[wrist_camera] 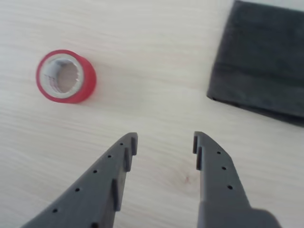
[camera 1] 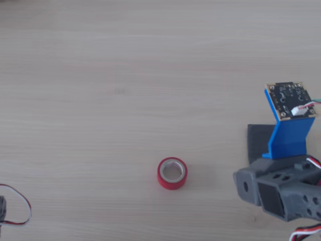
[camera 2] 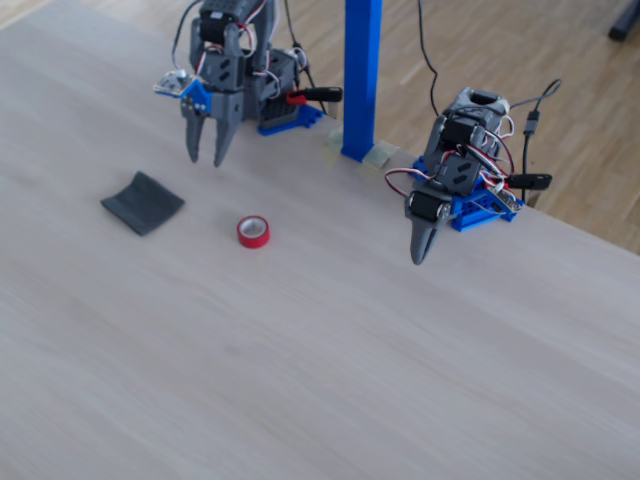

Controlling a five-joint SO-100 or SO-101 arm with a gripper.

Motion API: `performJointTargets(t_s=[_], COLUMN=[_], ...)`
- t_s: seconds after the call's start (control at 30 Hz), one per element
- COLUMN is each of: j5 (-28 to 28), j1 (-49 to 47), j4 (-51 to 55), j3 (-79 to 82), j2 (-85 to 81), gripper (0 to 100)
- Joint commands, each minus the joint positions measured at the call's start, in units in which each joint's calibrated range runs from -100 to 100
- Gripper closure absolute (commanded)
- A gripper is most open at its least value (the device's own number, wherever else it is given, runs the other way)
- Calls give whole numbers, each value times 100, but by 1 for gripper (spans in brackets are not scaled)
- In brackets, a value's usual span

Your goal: Grab the red tape and move it to the grey mat

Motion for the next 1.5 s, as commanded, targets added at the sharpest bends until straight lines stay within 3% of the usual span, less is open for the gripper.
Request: performJointTargets(t_s=[0.0,0.53,0.87,1.03,1.47], j5=[12,-35,-46,-46,-51], j1=[-114,-934,-1259,-1268,-1097], j4=[-107,-141,-1091,-1591,-1608], j3=[-680,-2026,-2117,-2117,-2135], j2=[498,1926,2839,3238,3918], gripper=[81,81,81,81,82])
